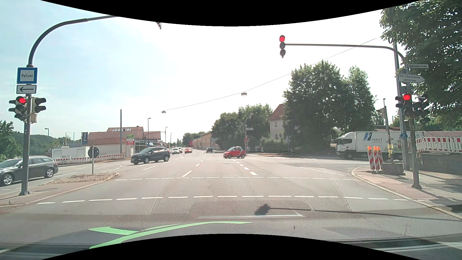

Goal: Follow the waypoints while adhering to traffic rules and regulations

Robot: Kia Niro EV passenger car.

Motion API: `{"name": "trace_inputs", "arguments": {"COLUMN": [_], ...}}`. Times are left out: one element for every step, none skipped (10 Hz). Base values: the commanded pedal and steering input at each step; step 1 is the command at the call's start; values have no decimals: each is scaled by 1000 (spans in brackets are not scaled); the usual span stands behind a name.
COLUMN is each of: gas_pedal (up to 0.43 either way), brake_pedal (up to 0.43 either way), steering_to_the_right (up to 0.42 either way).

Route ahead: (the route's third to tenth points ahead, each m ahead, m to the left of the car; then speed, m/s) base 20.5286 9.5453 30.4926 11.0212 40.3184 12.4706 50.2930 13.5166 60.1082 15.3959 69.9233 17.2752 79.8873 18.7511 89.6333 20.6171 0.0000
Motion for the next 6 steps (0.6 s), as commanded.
{"name": "trace_inputs", "arguments": {"gas_pedal": [0, 0, 0, 0, 0, 0], "brake_pedal": [348, 341, 341, 341, 341, 341], "steering_to_the_right": [-12, -12, -12, -12, -12, -12]}}
